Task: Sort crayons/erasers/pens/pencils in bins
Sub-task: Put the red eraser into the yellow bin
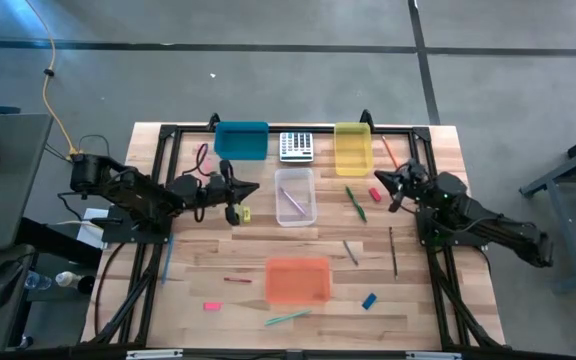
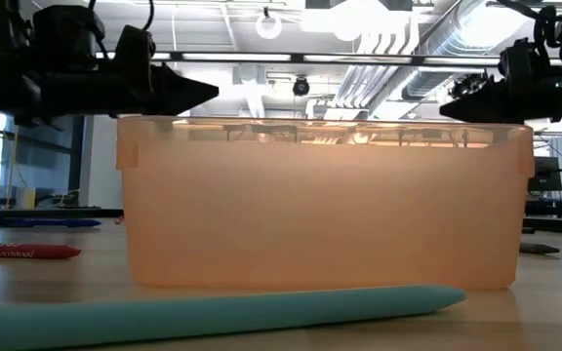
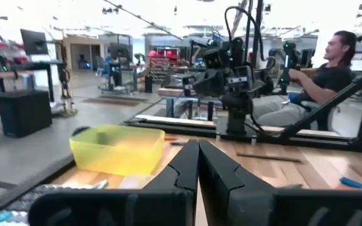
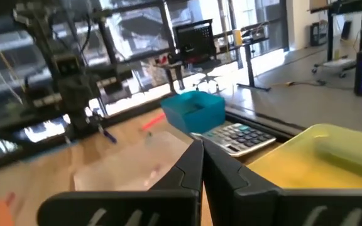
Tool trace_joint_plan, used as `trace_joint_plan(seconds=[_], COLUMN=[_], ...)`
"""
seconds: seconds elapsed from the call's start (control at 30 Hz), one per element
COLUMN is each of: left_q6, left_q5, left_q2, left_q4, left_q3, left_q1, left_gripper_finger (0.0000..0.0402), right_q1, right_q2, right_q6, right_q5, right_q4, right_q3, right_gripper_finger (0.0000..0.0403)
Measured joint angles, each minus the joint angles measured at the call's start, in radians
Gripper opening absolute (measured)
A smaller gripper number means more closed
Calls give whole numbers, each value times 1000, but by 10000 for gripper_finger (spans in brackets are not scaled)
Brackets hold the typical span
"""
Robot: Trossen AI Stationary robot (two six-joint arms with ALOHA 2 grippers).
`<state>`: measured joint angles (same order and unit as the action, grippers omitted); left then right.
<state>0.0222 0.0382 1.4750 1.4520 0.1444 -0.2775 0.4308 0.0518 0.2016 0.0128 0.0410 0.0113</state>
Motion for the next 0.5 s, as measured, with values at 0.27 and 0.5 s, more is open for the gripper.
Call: trace_joint_plan(seconds=[0.27, 0.5], left_q6=[1, 59], left_q5=[0, -100], left_q2=[0, 0], left_q4=[-71, -73], left_q3=[-2, -2], left_q1=[-35, -103], left_gripper_finger=[0, 0], right_q1=[-15, -15], right_q2=[100, 217], right_q6=[-26, -1], right_q5=[40, 152], right_q4=[0, -129], right_q3=[2, 76], right_gripper_finger=[0, 0])
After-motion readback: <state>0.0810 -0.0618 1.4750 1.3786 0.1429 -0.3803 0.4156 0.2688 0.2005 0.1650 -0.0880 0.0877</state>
